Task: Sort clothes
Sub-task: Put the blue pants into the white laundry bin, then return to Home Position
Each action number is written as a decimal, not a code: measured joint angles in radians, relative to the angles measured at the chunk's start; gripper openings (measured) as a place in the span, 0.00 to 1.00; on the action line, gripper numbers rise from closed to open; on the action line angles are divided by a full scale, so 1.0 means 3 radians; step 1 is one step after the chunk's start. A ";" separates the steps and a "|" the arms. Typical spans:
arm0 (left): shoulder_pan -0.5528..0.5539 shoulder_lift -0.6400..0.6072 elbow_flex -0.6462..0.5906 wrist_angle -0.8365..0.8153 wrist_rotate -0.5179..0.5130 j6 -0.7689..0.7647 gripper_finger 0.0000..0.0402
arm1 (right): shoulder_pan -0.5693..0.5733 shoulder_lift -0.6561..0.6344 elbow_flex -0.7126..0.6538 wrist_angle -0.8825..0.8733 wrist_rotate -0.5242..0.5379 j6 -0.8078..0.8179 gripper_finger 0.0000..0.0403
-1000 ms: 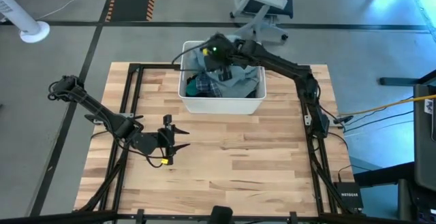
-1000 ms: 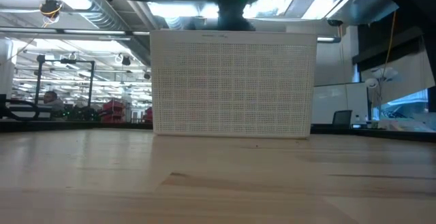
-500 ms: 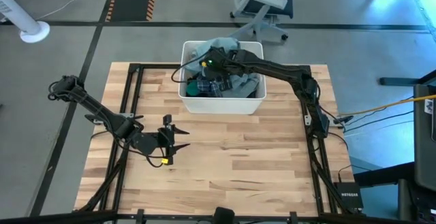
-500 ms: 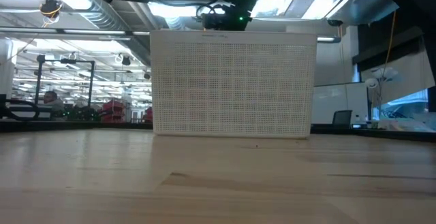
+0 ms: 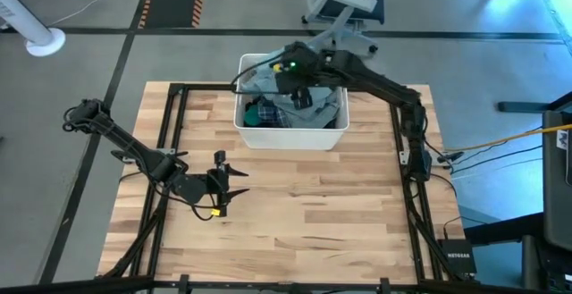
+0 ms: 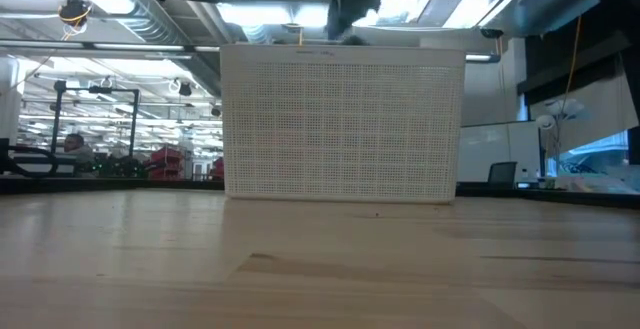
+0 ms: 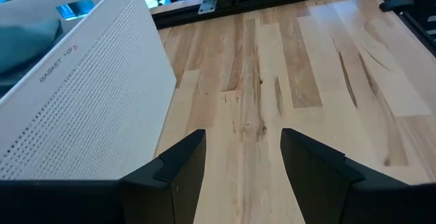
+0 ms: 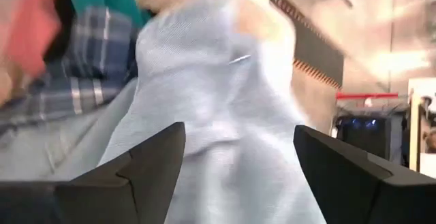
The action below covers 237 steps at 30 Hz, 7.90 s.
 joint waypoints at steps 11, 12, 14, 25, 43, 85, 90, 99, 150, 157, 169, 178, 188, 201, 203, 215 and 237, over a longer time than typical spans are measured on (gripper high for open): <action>-0.0001 0.0001 -0.0005 0.0072 0.0001 0.0129 0.47 | 0.0237 -0.0614 0.0090 -0.0438 -0.0080 0.0188 0.73; -0.0009 0.0001 -0.0004 0.0093 0.0001 0.0139 0.47 | 0.0261 -0.0673 0.0090 -0.0497 -0.0077 0.0229 0.73; -0.0030 -0.0001 -0.0004 0.0094 0.0000 0.0129 0.47 | 0.0331 -0.0781 0.0051 -0.0571 -0.0066 0.0317 0.73; -0.0046 -0.0001 -0.0004 0.0087 -0.0010 -0.0024 0.47 | 0.0799 -0.1899 -0.1391 -0.0291 0.0287 0.0682 0.74; 0.0139 -0.0690 -0.0025 -0.0734 0.0013 -0.0219 0.36 | 0.1247 -0.4387 -0.5040 0.2483 0.0069 0.1000 0.74; 0.1202 -0.3598 -0.2082 0.0213 0.1427 0.0241 0.00 | 0.1607 -0.6425 -0.7011 0.3328 -0.0249 0.1211 0.03; 0.1203 -0.3699 -0.2075 0.0087 0.1482 0.0159 0.00 | 0.1606 -0.6656 -0.7149 0.3334 -0.0314 0.1201 0.04; 0.1203 -0.3706 -0.2125 0.0095 0.1516 0.0132 0.00 | 0.1606 -0.6640 -0.7474 0.3621 -0.0396 0.1494 0.03; 0.1203 -0.3706 -0.2221 0.0115 0.1521 0.0301 0.01 | 0.1606 -0.6638 -0.7683 0.3915 -0.0749 0.1382 0.04; 0.1203 -0.3706 -0.2221 0.0114 0.1520 0.0301 0.01 | 0.1606 -0.6638 -0.7683 0.3916 -0.0736 0.1383 0.04; 0.1203 -0.3706 -0.2221 0.0112 0.1520 0.0301 0.01 | 0.1606 -0.6638 -0.7683 0.3916 -0.0737 0.1383 0.04; 0.1203 -0.3706 -0.2221 0.0112 0.1518 0.0301 0.01 | 0.1606 -0.6638 -0.7684 0.3916 -0.0737 0.1382 0.04; 0.1203 -0.3706 -0.2223 0.0111 0.1518 0.0301 0.01 | 0.1606 -0.6638 -0.7684 0.3916 -0.0739 0.1382 0.04; 0.1203 -0.3706 -0.2223 0.0111 0.1520 0.0301 0.01 | 0.1606 -0.6637 -0.7684 0.3916 -0.0739 0.1383 0.04; 0.1203 -0.3706 -0.2223 0.0111 0.1519 0.0301 0.01 | 0.1606 -0.6637 -0.7684 0.3916 -0.0739 0.1382 0.04; 0.1203 -0.3706 -0.2223 0.0111 0.1520 0.0301 0.01 | 0.1606 -0.6638 -0.7684 0.3916 -0.0740 0.1383 0.04; 0.1203 -0.3706 -0.2223 0.0111 0.1519 0.0301 0.01 | 0.1606 -0.6638 -0.7684 0.3916 -0.0740 0.1383 0.04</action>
